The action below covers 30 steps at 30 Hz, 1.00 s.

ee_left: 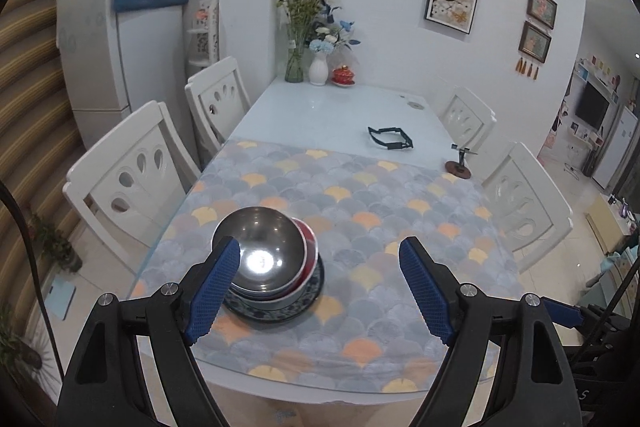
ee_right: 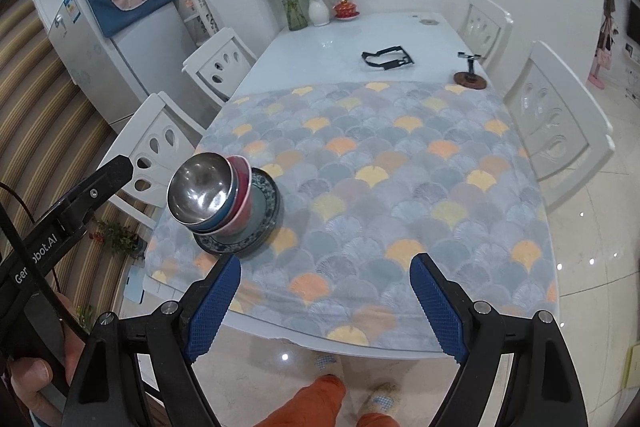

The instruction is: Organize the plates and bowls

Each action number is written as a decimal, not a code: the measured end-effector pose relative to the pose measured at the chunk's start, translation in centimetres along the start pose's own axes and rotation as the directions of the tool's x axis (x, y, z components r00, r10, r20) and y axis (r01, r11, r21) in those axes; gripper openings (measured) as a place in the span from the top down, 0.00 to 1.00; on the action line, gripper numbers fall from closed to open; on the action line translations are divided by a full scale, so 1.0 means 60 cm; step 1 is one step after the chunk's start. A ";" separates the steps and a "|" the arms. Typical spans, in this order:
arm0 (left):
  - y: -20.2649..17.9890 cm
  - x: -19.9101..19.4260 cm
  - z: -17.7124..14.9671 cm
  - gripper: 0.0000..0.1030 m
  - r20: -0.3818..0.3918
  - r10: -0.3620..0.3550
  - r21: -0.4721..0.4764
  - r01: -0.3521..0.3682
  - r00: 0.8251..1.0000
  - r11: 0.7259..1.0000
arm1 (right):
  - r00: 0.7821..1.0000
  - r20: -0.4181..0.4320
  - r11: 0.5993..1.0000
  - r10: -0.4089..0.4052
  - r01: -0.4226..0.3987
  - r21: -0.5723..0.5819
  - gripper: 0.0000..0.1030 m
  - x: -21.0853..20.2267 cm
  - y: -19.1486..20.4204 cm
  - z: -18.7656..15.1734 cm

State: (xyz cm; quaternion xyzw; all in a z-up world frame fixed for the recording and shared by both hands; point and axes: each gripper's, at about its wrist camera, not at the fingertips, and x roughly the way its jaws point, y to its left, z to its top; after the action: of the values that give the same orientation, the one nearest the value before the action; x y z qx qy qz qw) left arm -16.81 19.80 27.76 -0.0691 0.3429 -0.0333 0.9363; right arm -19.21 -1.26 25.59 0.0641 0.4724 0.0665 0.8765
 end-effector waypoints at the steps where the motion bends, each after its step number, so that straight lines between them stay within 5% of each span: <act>1: 0.006 0.008 0.002 0.22 -0.007 -0.002 0.000 0.002 1.000 1.000 | 1.000 -0.008 1.000 0.002 -0.002 0.002 0.18 0.009 0.005 0.005; 12: 0.054 0.075 0.035 0.22 -0.062 -0.012 0.004 0.013 0.998 1.000 | 0.997 -0.081 0.998 0.019 -0.014 0.064 0.18 0.092 0.027 0.049; 30: 0.110 0.168 0.112 0.22 -0.091 -0.008 0.039 0.012 0.996 0.999 | 1.000 -0.030 0.988 0.004 0.001 0.154 0.18 0.149 0.037 0.130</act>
State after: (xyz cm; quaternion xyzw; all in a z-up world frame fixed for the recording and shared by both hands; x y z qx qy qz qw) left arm -4.69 25.92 25.38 -0.0507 0.3838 -0.0479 0.9208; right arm -7.93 2.12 22.90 0.1310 0.4891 0.0314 0.8618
